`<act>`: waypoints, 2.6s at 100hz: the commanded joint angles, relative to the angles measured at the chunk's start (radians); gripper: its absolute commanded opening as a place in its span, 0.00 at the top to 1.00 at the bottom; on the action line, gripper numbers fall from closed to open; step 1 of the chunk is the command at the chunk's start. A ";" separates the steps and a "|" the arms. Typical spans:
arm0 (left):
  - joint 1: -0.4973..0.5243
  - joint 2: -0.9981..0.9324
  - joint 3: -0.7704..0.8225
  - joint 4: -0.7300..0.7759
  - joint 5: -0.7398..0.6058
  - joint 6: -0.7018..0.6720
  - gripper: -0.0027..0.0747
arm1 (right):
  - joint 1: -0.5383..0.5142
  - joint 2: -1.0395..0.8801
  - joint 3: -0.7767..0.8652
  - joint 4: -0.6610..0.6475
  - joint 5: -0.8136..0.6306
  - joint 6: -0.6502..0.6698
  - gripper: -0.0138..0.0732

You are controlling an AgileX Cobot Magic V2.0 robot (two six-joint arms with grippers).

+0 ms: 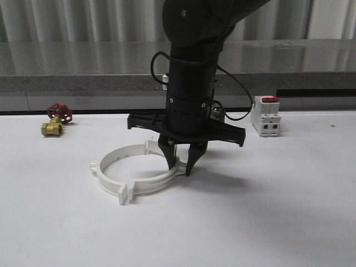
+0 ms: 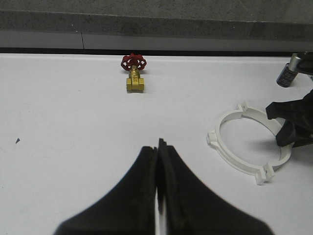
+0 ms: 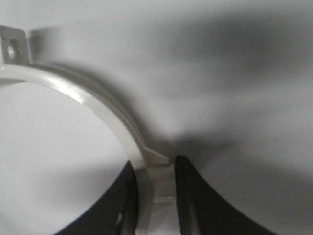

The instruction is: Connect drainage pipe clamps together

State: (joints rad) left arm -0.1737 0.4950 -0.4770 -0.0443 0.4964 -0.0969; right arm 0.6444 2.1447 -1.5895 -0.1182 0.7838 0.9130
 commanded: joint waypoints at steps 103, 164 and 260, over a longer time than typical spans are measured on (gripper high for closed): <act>0.003 0.002 -0.027 -0.011 -0.076 0.000 0.99 | 0.002 -0.058 -0.029 0.009 -0.020 0.001 0.40; 0.003 0.002 -0.027 -0.011 -0.076 0.000 0.99 | -0.145 -0.343 0.031 -0.039 0.064 -0.418 0.40; 0.003 0.002 -0.027 -0.011 -0.076 0.000 0.99 | -0.453 -1.458 0.817 -0.064 0.077 -0.608 0.47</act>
State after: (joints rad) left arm -0.1737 0.4950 -0.4770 -0.0443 0.4964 -0.0969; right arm 0.1953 0.7649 -0.7785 -0.1635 0.8881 0.3234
